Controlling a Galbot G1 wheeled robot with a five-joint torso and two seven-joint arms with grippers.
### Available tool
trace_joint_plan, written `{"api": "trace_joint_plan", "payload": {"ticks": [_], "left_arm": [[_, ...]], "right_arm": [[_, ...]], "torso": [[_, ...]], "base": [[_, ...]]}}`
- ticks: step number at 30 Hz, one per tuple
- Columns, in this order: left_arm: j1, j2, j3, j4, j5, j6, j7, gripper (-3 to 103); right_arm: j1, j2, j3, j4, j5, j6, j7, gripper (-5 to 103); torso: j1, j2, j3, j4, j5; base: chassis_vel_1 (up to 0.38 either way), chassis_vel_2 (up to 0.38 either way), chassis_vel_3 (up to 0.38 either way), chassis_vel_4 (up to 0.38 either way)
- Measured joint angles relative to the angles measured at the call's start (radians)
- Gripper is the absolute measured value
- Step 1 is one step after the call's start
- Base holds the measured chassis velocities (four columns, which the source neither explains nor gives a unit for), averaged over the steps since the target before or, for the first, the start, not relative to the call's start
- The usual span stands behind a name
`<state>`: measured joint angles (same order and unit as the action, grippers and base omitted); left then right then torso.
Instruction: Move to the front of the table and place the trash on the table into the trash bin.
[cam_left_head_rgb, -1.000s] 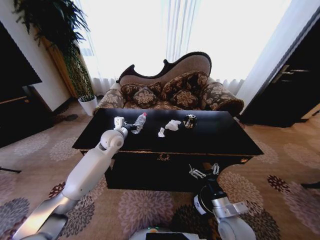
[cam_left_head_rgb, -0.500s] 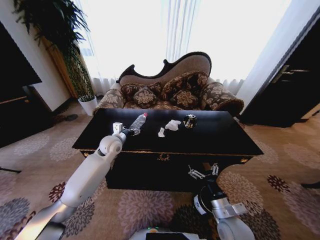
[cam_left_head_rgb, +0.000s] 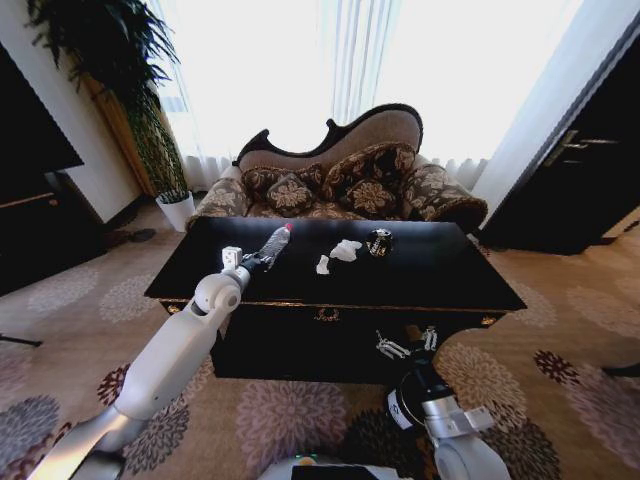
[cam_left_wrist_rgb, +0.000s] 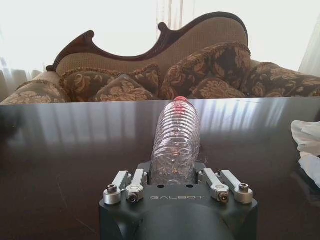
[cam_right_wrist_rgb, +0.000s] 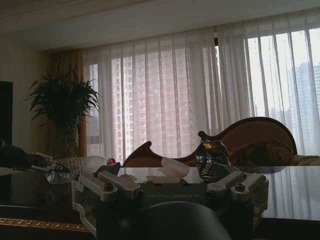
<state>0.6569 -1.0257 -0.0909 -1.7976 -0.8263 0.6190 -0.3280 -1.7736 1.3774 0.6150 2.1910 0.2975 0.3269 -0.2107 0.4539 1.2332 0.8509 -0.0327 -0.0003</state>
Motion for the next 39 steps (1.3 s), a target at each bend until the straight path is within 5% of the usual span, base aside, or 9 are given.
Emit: {"api": "trace_joint_plan", "payload": {"ticks": [5,10,11,16,20,22,27,33,39], "left_arm": [[0.041,0.013,-0.049,-0.051,0.011,-0.021,0.026,38],[0.184,0.038,-0.193,-0.168,0.128,-0.171,0.227,38],[0.184,0.038,-0.193,-0.168,0.128,-0.171,0.227,38],[0.328,0.044,-0.302,-0.226,0.291,-0.379,0.423,38],[0.394,0.031,-0.341,-0.254,0.325,-0.464,0.536,38],[0.426,0.023,-0.349,-0.274,0.346,-0.524,0.629,38],[0.469,0.018,-0.333,-0.290,0.439,-0.634,0.748,38],[0.508,0.028,-0.298,-0.300,0.591,-0.745,0.855,38],[0.506,0.039,-0.277,-0.324,0.668,-0.780,0.907,38]], "right_arm": [[0.002,0.000,-0.003,-0.006,0.019,0.003,0.000,100],[-0.003,0.000,-0.030,-0.001,0.124,0.010,-0.010,100],[-0.003,0.000,-0.030,-0.001,0.124,0.010,-0.010,100],[-0.015,0.004,-0.053,0.036,0.223,-0.006,-0.026,100],[-0.024,0.003,-0.066,0.051,0.282,-0.006,-0.057,100],[-0.029,-0.001,-0.075,0.060,0.327,-0.006,-0.076,100],[-0.027,-0.010,-0.089,0.067,0.352,-0.006,-0.104,100],[-0.026,-0.010,-0.128,0.079,0.382,-0.009,-0.137,100],[-0.027,0.000,-0.167,0.096,0.425,-0.021,-0.156,100]], "torso": [[0.000,0.000,0.000,0.0000,0.0002],[0.000,0.000,0.000,0.0003,0.0000],[0.000,0.000,0.000,0.0003,0.0000],[0.000,0.000,0.000,0.0004,0.0000],[0.000,0.000,0.000,0.0003,0.0000],[0.000,0.000,0.000,0.0002,0.0000],[0.000,0.000,0.000,0.0001,0.0002],[0.000,0.000,0.000,0.0002,0.0001],[0.000,0.000,0.000,0.0002,0.0001]], "base": [[0.000,0.000,0.000,0.000],[0.000,0.000,0.000,0.000],[0.000,0.000,0.000,0.000],[0.000,0.000,0.000,0.000],[0.000,0.000,0.000,0.000],[0.000,0.000,0.000,0.000],[0.000,0.000,0.000,0.000],[0.000,0.000,0.000,0.000],[0.000,0.000,0.000,0.000]]}}
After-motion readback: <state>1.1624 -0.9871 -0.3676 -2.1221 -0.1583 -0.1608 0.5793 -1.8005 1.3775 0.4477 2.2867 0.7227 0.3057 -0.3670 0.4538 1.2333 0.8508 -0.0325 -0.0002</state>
